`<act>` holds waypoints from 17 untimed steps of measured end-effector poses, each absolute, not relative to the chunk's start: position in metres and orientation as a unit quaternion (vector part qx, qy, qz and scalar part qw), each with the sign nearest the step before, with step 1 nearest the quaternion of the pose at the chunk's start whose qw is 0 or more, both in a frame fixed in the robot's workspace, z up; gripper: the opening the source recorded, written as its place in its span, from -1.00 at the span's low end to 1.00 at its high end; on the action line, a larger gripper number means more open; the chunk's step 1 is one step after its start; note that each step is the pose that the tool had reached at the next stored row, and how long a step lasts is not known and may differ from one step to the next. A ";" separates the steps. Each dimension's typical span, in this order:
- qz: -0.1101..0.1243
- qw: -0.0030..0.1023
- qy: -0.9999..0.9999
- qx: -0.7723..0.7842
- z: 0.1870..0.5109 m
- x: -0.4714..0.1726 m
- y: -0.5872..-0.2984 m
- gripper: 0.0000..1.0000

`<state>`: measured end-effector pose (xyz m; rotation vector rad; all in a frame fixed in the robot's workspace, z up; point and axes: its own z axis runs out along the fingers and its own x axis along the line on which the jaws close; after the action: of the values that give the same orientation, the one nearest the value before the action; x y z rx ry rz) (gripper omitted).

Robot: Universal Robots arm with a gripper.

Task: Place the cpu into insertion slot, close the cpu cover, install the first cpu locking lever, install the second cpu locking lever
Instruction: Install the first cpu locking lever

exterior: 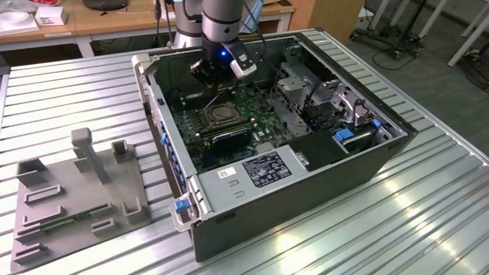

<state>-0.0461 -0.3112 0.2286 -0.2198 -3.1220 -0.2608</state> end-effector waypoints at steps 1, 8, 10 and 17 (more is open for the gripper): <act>-0.083 0.001 -0.994 -0.070 0.229 -0.046 -0.311 -0.79; -0.084 0.003 -0.994 -0.070 0.230 -0.046 -0.313 -0.79; -0.084 0.004 -0.994 -0.070 0.230 -0.046 -0.313 -0.79; -0.086 0.005 -0.994 -0.070 0.230 -0.047 -0.313 -0.79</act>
<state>-0.0468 -0.3132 0.2301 -0.2203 -3.1121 -0.2694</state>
